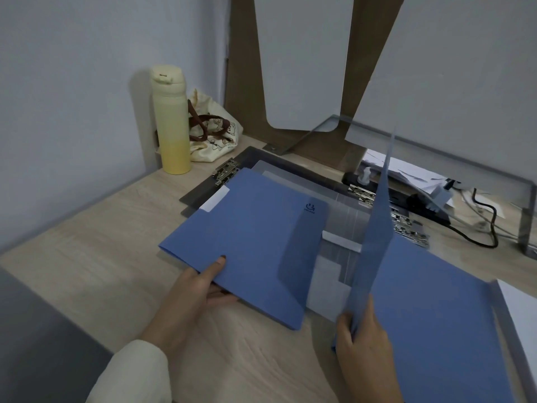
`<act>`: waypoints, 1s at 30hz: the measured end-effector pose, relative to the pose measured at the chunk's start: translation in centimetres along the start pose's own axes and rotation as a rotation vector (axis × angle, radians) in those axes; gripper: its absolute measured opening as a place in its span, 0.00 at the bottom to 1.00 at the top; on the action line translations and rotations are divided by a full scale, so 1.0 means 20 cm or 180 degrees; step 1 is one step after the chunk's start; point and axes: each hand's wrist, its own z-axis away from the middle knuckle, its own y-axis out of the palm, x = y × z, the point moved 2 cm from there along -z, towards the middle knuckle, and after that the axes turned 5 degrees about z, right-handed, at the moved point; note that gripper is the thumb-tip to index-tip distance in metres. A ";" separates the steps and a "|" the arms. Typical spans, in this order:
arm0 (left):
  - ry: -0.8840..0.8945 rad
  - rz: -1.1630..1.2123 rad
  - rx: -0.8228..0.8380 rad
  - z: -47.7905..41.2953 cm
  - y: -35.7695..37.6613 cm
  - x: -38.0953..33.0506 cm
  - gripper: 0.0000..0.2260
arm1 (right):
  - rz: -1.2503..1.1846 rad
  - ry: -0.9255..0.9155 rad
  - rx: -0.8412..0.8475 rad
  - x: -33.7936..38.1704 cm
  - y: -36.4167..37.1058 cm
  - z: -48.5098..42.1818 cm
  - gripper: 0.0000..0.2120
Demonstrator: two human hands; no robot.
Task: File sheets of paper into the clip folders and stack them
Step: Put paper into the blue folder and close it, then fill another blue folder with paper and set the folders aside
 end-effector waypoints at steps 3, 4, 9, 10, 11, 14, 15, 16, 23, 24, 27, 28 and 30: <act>-0.0007 -0.0408 -0.0169 -0.01 -0.02 -0.03 0.12 | 0.0474 -0.0164 0.0246 0.01 0.02 0.00 0.36; -0.0003 -0.0544 -0.0196 -0.01 -0.01 -0.03 0.11 | 0.0626 -0.0198 0.0332 0.02 0.02 -0.01 0.36; -0.0026 -0.1042 -0.0347 -0.05 0.00 -0.07 0.11 | 0.1524 -0.0507 0.0355 0.02 0.07 0.00 0.36; -0.0034 -0.1053 -0.0365 -0.06 0.00 -0.06 0.11 | 0.1652 -0.0536 0.0390 0.01 0.09 0.00 0.34; -0.0071 -0.1104 -0.0365 -0.07 -0.01 -0.07 0.10 | 0.1678 -0.0540 0.0438 0.01 0.10 0.01 0.33; -0.0170 -0.1230 -0.0333 -0.04 -0.04 -0.07 0.11 | 0.1740 -0.0524 0.0422 0.02 0.12 0.02 0.29; -0.0233 -0.1355 -0.0339 -0.03 -0.05 -0.08 0.14 | 0.1707 -0.0560 0.0423 0.02 0.12 0.03 0.30; -0.0293 -0.1492 -0.0354 -0.01 -0.06 -0.08 0.16 | 0.1680 -0.0550 0.0458 0.02 0.12 0.04 0.32; -0.0106 -0.1664 0.0321 0.10 0.08 -0.15 0.14 | 0.1059 -0.0756 0.0598 -0.03 0.04 0.06 0.35; -0.0040 -0.1662 0.0469 0.11 0.14 -0.14 0.14 | 0.0774 -0.0664 0.0557 -0.04 -0.02 0.06 0.31; 0.0009 -0.1748 0.0960 0.12 0.37 -0.08 0.12 | 0.0373 -0.0391 0.0262 -0.15 -0.22 0.05 0.18; 0.0015 -0.1763 0.1160 0.11 0.46 -0.05 0.12 | 0.0342 -0.0347 0.0102 -0.22 -0.30 0.06 0.17; 0.0052 -0.1798 0.1576 0.12 0.68 0.04 0.12 | 0.0394 -0.0188 -0.0184 -0.36 -0.48 0.08 0.16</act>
